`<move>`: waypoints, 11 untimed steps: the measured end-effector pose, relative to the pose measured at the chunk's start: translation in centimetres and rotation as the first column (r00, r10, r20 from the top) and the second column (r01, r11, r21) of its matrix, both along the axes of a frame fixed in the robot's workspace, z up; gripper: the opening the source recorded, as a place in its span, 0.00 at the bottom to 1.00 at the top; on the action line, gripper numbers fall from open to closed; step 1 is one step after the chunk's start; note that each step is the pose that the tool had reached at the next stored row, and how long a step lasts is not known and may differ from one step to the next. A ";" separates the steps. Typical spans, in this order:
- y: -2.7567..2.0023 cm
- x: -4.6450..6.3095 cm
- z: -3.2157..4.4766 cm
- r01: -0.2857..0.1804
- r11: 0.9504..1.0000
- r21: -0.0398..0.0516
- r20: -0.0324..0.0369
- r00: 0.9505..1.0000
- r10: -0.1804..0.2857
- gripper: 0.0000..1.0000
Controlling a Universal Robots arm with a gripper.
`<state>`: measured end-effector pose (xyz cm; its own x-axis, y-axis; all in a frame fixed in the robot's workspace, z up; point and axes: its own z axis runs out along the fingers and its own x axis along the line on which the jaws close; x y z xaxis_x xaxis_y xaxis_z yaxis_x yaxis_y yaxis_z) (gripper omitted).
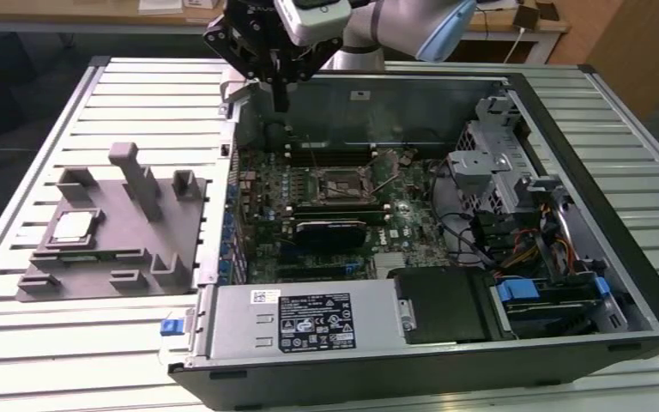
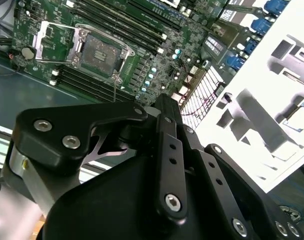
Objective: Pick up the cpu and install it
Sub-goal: 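Reach for the cpu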
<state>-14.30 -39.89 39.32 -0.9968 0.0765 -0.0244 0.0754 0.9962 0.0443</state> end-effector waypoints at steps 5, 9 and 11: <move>0.00 -0.7 -0.01 0.000 1.000 0.000 0.000 1.000 0.000 0.11; 0.00 -1.3 -0.02 0.000 1.000 0.000 0.000 1.000 0.000 0.11; 0.00 -1.5 -0.02 0.000 1.000 0.000 0.000 1.000 0.000 0.11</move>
<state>-15.80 -39.89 39.30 -0.9967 0.0770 -0.0244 0.0758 0.9961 0.0444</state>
